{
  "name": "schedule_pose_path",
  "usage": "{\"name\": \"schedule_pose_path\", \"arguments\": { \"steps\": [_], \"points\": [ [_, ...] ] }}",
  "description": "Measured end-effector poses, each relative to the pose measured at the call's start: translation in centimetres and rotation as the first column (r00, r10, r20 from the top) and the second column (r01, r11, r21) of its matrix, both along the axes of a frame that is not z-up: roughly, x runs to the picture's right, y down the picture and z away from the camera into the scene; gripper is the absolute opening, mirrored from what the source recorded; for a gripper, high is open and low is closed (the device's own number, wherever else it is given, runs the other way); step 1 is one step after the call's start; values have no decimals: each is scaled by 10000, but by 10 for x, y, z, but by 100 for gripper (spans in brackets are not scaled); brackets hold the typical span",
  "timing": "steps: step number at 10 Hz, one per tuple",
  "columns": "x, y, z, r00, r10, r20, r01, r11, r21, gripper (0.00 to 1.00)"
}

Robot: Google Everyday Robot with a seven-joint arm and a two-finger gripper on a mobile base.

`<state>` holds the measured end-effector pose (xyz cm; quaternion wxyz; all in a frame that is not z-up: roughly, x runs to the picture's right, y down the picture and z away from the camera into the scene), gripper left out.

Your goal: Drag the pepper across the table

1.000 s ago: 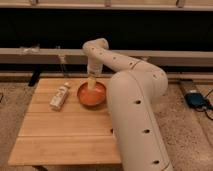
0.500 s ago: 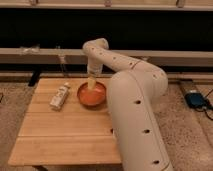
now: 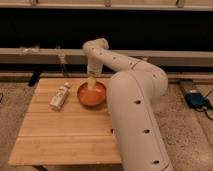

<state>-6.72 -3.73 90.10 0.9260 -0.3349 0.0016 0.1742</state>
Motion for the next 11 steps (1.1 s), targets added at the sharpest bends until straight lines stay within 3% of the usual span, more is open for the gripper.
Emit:
{"name": "schedule_pose_path", "arguments": {
  "steps": [10, 11],
  "points": [
    [1, 1, 1, 10000, -50, -3, 50, 10000, 11, 80],
    [2, 6, -1, 9998, -197, 70, 196, 9997, 157, 80]
  ]
}}
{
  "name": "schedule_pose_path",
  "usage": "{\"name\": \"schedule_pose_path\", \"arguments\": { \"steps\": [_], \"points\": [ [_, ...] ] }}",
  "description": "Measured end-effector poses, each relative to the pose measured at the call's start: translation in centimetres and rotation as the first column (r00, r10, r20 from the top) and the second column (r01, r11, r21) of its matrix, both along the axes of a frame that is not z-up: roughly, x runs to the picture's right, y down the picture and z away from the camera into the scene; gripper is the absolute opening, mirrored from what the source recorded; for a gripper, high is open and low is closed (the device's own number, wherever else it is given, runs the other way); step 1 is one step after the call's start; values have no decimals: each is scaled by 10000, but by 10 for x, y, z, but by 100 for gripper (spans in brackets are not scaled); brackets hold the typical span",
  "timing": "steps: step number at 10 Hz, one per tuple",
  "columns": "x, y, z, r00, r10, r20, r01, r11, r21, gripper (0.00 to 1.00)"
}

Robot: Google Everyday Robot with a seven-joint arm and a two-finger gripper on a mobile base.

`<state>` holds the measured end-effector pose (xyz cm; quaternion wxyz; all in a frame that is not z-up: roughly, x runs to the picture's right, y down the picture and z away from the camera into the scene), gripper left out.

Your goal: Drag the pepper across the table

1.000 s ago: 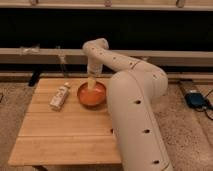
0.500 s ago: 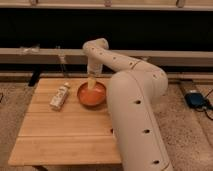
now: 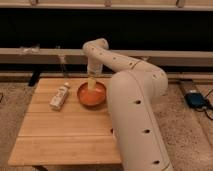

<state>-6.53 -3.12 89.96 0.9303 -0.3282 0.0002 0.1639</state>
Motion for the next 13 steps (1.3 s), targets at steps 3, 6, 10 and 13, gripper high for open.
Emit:
{"name": "schedule_pose_path", "arguments": {
  "steps": [3, 6, 10, 13],
  "points": [
    [18, 38, -32, 9993, -364, 96, 359, 9982, 479, 80],
    [21, 82, -73, 9991, -298, 303, 281, 9980, 562, 80],
    [38, 126, -102, 9998, 136, 177, -136, 9999, -3, 80],
    [46, 156, -108, 9995, 304, -89, -308, 9985, -458, 80]
  ]
}}
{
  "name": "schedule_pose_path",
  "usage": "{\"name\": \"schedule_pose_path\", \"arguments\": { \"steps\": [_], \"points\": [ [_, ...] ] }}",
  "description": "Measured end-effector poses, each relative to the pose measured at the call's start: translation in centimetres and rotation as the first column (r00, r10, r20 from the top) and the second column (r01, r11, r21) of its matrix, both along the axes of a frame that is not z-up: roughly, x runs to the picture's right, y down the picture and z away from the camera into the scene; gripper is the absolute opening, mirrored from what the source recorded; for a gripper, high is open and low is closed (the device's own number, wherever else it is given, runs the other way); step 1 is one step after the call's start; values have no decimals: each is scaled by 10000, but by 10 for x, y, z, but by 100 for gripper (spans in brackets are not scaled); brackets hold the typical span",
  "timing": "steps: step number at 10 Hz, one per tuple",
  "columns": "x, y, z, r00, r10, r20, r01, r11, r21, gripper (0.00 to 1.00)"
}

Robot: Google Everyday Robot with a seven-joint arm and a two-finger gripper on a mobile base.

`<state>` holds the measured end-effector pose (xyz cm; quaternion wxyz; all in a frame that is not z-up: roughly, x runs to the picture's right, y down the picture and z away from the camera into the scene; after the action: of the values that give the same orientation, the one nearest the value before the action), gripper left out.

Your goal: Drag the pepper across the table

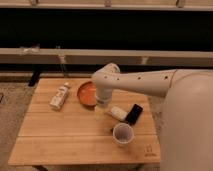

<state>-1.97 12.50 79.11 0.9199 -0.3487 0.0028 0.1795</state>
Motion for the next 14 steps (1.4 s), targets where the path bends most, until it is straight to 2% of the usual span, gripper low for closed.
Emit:
{"name": "schedule_pose_path", "arguments": {
  "steps": [3, 7, 14],
  "points": [
    [7, 30, 3, 9996, 7, -289, -20, 9990, -457, 80],
    [30, 51, 14, 9963, 323, -800, -403, 9941, -1007, 80],
    [33, 52, 15, 9957, 352, -857, -440, 9937, -1028, 80]
  ]
}}
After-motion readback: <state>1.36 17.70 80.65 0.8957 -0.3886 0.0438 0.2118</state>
